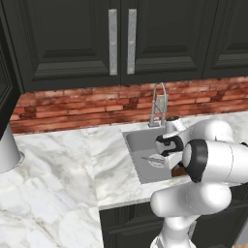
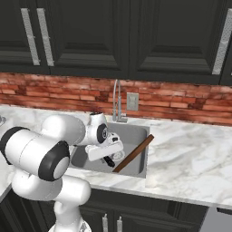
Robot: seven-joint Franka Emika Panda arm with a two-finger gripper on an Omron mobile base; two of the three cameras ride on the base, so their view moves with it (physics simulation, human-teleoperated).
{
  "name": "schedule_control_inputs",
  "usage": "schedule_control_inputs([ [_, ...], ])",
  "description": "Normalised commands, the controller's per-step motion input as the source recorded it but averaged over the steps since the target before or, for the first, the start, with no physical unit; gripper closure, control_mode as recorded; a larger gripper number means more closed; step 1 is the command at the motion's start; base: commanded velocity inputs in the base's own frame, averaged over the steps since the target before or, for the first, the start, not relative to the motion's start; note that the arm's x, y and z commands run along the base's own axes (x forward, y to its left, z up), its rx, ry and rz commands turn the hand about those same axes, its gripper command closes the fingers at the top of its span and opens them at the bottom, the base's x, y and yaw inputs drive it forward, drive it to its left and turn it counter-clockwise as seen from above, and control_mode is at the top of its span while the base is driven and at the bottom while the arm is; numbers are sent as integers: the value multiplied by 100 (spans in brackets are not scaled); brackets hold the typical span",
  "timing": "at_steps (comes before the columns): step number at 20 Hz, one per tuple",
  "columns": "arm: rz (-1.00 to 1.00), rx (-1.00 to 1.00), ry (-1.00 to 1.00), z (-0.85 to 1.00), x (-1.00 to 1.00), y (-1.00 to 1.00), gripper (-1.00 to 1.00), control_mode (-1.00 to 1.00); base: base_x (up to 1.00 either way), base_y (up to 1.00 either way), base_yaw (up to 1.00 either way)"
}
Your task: Move the cutting board and knife to the sink. Then move spray from the cabinet to the counter.
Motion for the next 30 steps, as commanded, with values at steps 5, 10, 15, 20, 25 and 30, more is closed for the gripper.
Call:
schedule_control_inputs([
  [5,3,0,-10,-25,9,0,100,-100,0,0,0],
  [10,3,0,-7,-17,22,0,100,-100,0,0,0],
  [15,3,0,0,-7,40,0,100,-100,0,0,0],
  [20,2,0,-1,-12,36,0,100,-100,0,0,0],
  [25,2,0,-1,-16,33,0,100,-100,0,0,0],
  [30,2,0,-5,-26,29,-7,100,-100,0,0,0],
])
